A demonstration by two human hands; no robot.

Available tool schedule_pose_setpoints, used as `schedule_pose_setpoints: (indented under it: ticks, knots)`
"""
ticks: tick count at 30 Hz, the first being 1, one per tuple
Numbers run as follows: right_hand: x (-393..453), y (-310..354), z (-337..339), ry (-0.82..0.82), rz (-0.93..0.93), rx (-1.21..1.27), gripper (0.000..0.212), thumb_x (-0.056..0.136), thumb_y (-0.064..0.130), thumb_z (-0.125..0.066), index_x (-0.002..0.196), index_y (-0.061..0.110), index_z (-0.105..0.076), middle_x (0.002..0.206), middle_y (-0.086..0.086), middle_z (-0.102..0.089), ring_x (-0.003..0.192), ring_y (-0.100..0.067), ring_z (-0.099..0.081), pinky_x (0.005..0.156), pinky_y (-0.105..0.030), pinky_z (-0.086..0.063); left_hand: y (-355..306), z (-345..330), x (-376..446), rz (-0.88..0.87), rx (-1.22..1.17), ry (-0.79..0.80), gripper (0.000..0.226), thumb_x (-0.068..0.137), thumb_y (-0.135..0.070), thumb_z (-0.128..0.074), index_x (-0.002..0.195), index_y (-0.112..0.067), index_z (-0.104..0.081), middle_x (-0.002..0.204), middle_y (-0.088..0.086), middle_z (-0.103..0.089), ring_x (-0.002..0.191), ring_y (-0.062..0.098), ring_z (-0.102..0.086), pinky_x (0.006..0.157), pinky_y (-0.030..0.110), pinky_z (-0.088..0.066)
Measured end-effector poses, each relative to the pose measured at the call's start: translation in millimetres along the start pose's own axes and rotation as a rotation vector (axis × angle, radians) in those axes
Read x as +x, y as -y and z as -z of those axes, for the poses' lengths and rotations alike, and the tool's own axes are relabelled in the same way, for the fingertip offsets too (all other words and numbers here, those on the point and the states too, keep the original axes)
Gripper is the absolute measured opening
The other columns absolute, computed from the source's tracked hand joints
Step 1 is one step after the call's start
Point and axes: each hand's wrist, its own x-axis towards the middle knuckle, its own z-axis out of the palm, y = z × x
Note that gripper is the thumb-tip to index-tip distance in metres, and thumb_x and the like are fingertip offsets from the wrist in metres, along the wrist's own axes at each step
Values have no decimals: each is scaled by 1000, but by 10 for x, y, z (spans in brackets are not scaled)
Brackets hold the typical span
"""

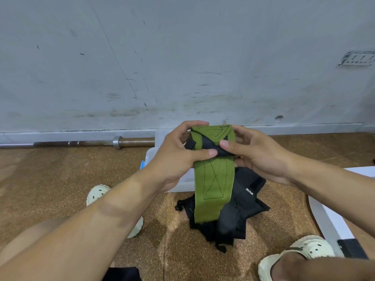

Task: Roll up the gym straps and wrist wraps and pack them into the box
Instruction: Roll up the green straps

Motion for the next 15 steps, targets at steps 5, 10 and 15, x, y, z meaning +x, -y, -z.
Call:
schedule_pose_setpoints:
  ticks: [5, 10, 15]
  knots:
    - [-3, -27, 34, -58, 96, -57, 60, 78, 20, -77, 135, 23, -58, 129, 0, -70, 113, -40, -69, 94, -63, -54, -1, -1, 5, 42, -23, 7, 64, 76, 9, -80, 130, -20, -61, 122, 8, -71, 102, 22, -73, 80, 45, -63]
    - [-14, 10, 68, -76, 185, -87, 63, 73, 8, -77, 131, 20, -56, 128, -2, -69, 92, -30, -75, 65, -37, -63, -112, -20, -13, 167, -149, 152, 44, 83, -37, -70, 123, -19, -70, 120, 5, -74, 101, 25, -72, 93, 53, -59]
    - [-33, 9, 77, -106, 258, -157, 63, 68, 8, -80, 126, 20, -59, 130, -6, -66, 105, -42, -73, 88, -75, -52, -118, -26, -1, 280, -186, 123, 38, 94, -46, -61, 115, -19, -75, 110, 6, -74, 94, 26, -66, 93, 45, -60]
